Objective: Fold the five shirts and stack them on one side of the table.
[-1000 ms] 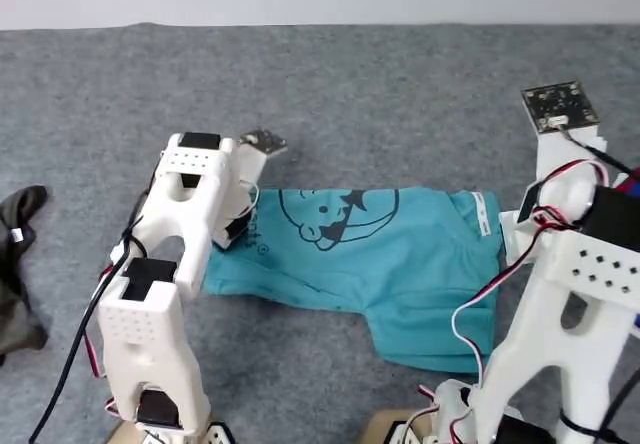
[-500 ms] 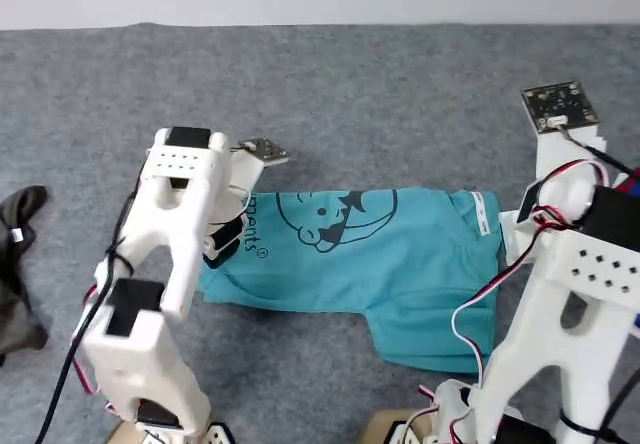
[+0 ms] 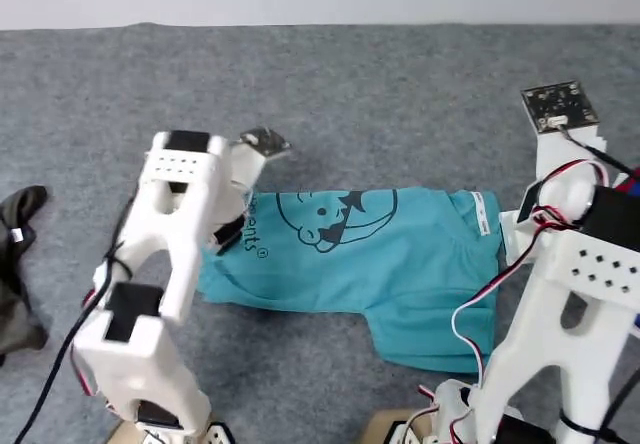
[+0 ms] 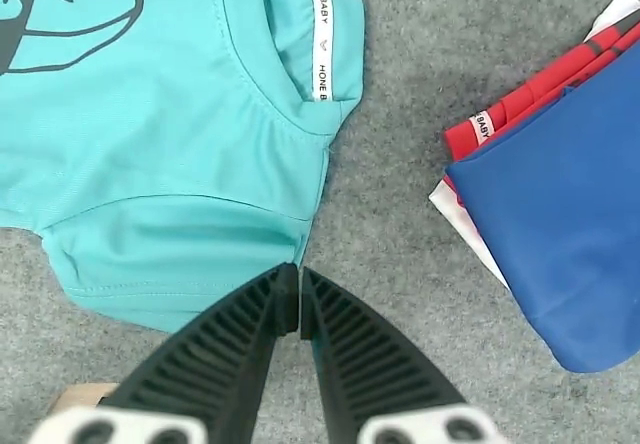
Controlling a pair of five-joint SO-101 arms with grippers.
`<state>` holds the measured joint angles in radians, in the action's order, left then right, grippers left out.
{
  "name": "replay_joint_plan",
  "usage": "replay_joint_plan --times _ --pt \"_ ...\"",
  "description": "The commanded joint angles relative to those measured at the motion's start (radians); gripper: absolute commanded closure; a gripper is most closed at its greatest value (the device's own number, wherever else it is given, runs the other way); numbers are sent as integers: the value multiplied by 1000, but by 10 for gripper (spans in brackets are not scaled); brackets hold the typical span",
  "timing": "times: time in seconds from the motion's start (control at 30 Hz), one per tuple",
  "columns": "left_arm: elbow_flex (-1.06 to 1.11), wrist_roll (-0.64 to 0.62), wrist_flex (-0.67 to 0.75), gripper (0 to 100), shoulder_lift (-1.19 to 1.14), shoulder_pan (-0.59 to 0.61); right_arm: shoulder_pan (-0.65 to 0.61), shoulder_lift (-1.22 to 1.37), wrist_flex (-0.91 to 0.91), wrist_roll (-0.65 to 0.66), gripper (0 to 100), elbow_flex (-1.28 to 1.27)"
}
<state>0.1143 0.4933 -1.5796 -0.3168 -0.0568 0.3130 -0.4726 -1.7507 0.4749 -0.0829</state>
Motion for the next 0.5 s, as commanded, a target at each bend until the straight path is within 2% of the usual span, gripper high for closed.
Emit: replay_joint_plan --times 0.0,0.17,0.47 --pt "-4 3 -11 994 -51 -3 5 -50 -39 -6 988 8" --pt "-2 15 -170 994 -29 6 7 -97 -39 -6 988 6" --pt "274 63 -175 994 255 6 7 -110 -39 -6 988 6"
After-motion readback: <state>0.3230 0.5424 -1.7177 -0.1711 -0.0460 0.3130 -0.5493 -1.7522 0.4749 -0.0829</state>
